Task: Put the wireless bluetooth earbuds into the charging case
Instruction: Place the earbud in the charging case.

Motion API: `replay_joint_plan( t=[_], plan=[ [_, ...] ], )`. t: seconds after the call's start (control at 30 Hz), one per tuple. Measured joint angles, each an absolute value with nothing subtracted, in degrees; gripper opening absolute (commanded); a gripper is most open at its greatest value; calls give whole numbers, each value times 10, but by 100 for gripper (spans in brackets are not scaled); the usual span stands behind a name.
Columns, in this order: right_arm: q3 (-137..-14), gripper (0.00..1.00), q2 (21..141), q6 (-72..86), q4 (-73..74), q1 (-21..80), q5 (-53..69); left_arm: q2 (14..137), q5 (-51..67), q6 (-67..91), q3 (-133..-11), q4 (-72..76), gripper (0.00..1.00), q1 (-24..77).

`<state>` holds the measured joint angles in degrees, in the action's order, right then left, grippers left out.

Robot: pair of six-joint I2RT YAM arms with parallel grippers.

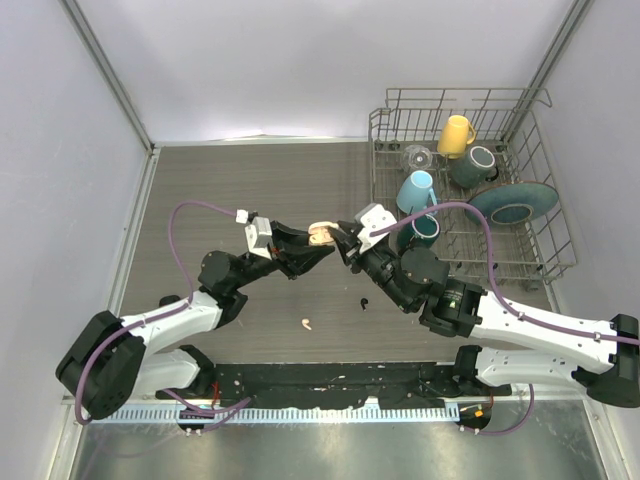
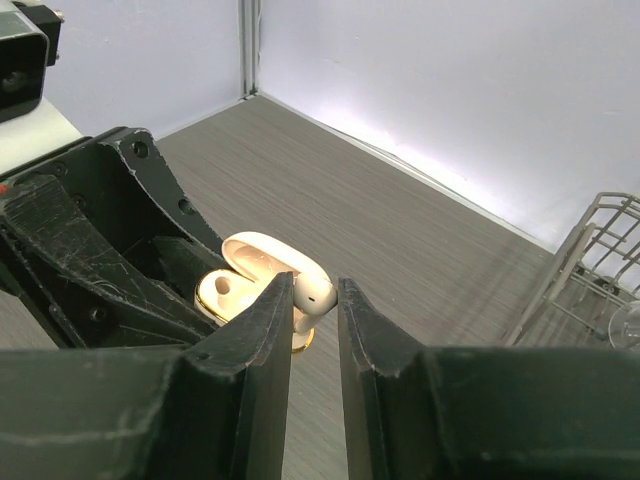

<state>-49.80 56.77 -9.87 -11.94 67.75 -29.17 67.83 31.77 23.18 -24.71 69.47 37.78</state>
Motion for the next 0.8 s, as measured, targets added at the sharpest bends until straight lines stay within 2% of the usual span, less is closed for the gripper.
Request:
replay_joint_plan(
  t=[0.8],
  plan=[
    [-498, 1, 570, -89, -101, 677, -284, 677, 317, 220, -247, 682, 0, 381]
  ],
)
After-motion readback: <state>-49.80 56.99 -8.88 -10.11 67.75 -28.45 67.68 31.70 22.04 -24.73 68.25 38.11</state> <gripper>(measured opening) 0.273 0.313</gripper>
